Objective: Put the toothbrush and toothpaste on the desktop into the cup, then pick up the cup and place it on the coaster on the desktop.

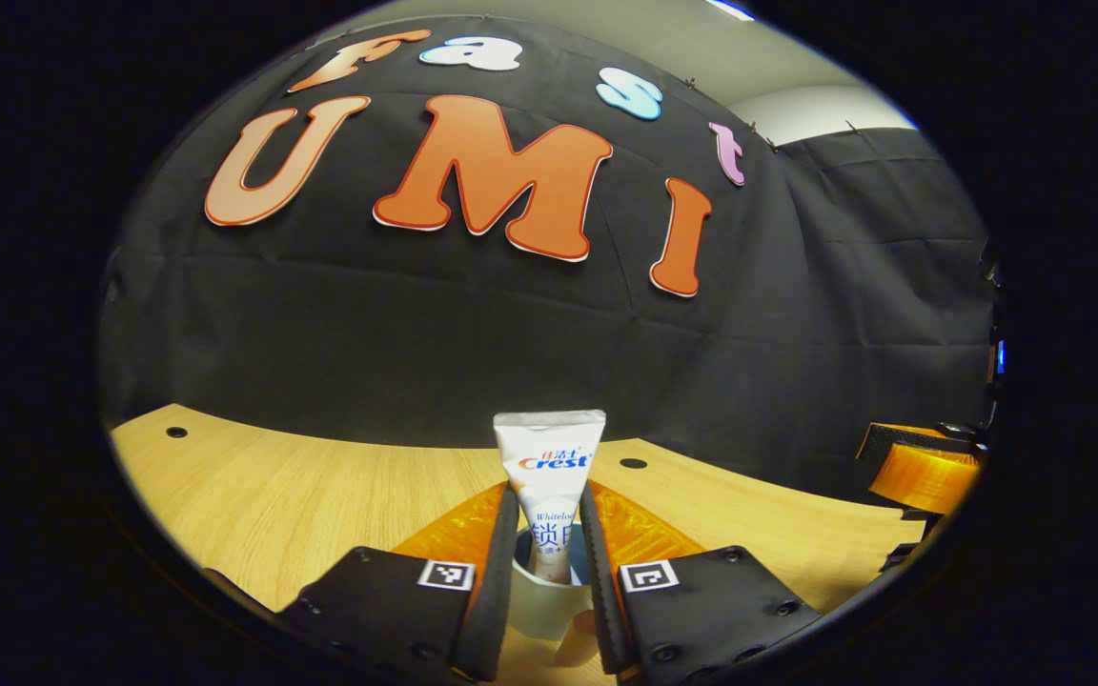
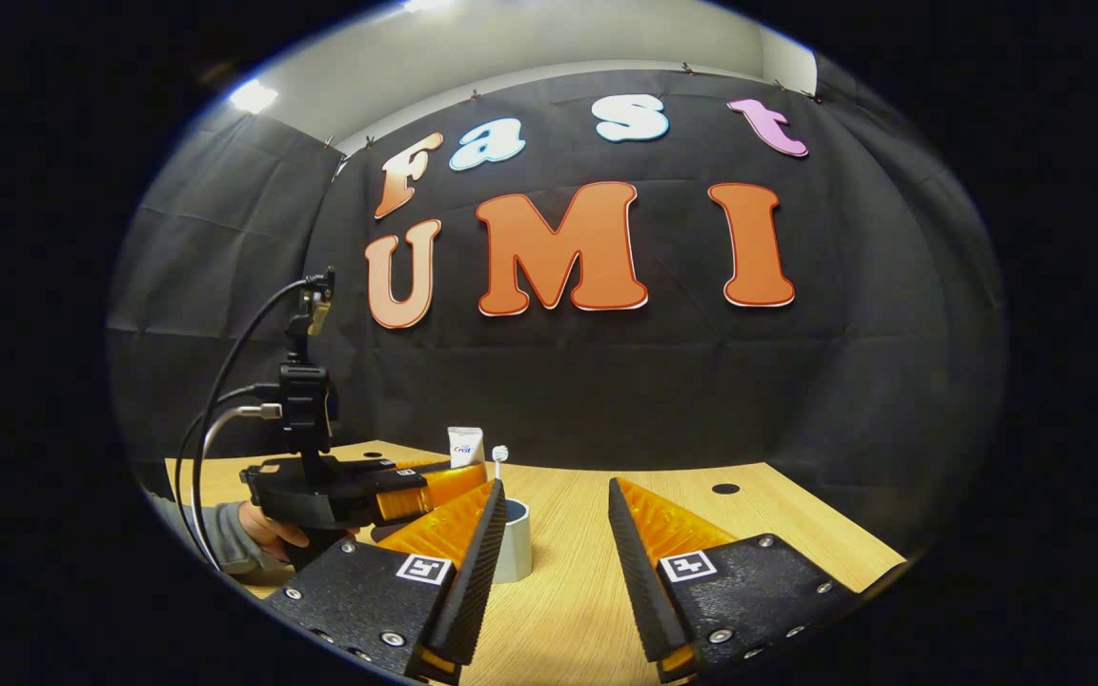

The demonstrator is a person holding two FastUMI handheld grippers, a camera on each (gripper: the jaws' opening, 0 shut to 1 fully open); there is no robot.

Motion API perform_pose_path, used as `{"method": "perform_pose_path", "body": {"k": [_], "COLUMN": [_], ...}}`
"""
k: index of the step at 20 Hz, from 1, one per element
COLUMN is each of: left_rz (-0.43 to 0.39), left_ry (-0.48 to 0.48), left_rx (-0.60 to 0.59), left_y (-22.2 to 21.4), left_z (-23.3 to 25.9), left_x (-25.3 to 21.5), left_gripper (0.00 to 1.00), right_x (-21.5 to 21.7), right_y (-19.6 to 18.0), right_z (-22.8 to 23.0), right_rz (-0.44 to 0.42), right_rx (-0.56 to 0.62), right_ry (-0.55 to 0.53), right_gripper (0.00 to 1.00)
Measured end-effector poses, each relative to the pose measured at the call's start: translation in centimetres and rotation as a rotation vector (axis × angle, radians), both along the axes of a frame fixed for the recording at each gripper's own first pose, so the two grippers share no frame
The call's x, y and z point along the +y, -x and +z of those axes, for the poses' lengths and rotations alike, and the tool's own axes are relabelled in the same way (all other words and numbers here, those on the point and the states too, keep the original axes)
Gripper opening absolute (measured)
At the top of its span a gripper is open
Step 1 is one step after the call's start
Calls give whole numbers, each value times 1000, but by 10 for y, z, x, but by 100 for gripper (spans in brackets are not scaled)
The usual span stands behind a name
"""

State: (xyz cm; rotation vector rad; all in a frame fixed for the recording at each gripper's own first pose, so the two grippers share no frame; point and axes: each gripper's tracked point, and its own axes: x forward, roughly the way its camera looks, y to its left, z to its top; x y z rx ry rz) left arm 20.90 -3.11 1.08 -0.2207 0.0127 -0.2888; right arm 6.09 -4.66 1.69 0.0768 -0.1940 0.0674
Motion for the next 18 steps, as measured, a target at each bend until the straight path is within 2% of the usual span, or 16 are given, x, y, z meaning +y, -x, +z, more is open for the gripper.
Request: {"method": "perform_pose_path", "body": {"k": [1,2,5,8,11,14,18], "left_rz": [8,17,35,66,92,154,199], "left_ry": [-6,-5,-5,-32,-89,-164,-228], "left_rx": [-2,-23,-59,-33,-19,-18,-7], "left_y": [4,7,18,28,43,54,70], "left_z": [3,12,31,33,32,31,34], "left_x": [4,10,27,48,71,102,132], "left_gripper": [45,55,53,81,89,95,95], "right_x": [2,6,17,30,45,69,91], "right_y": [-1,-3,-9,-18,-30,-42,-58], "right_z": [-1,-1,-2,-4,-9,-16,-20], "right_rz": [-2,0,1,4,0,29,36], "right_rx": [7,14,50,87,135,196,264], "right_ry": [4,6,12,11,10,-12,-41], "right_gripper": [65,65,65,70,72,73,72]}}
